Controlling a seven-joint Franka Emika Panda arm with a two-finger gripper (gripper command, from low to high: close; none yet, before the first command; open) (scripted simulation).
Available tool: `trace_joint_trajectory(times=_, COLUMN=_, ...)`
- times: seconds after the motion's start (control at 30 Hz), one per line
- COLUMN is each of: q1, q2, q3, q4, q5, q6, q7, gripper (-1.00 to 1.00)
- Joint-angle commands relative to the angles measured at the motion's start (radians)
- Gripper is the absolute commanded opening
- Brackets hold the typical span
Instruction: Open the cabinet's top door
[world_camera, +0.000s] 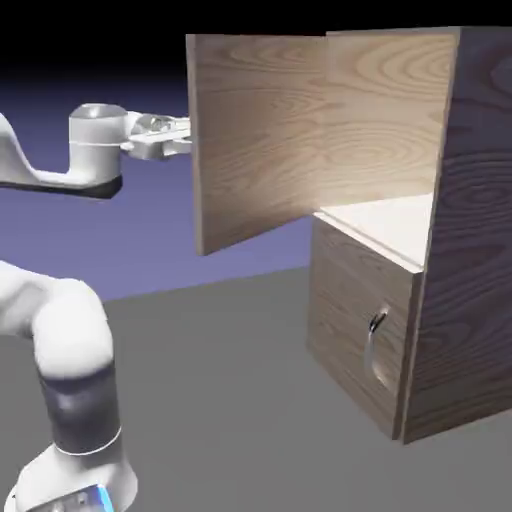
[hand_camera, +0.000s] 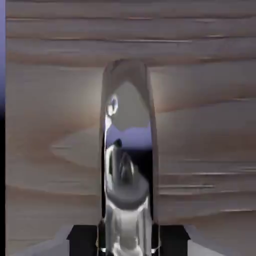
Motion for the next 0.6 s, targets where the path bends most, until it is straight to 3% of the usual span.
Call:
trace_joint_trajectory(times=0.0, q1=-0.034, q2=0.014, q3=0.036, q4=0.034, q5=0.015, q6=-0.034, q7=0.002, gripper=-1.0)
trace_joint_trajectory(times=0.57, q1=-0.639, q2=0.006, q3=0.51, q4=0.559, q5=0.186, q6=-0.433, q7=-0.073, gripper=-1.0)
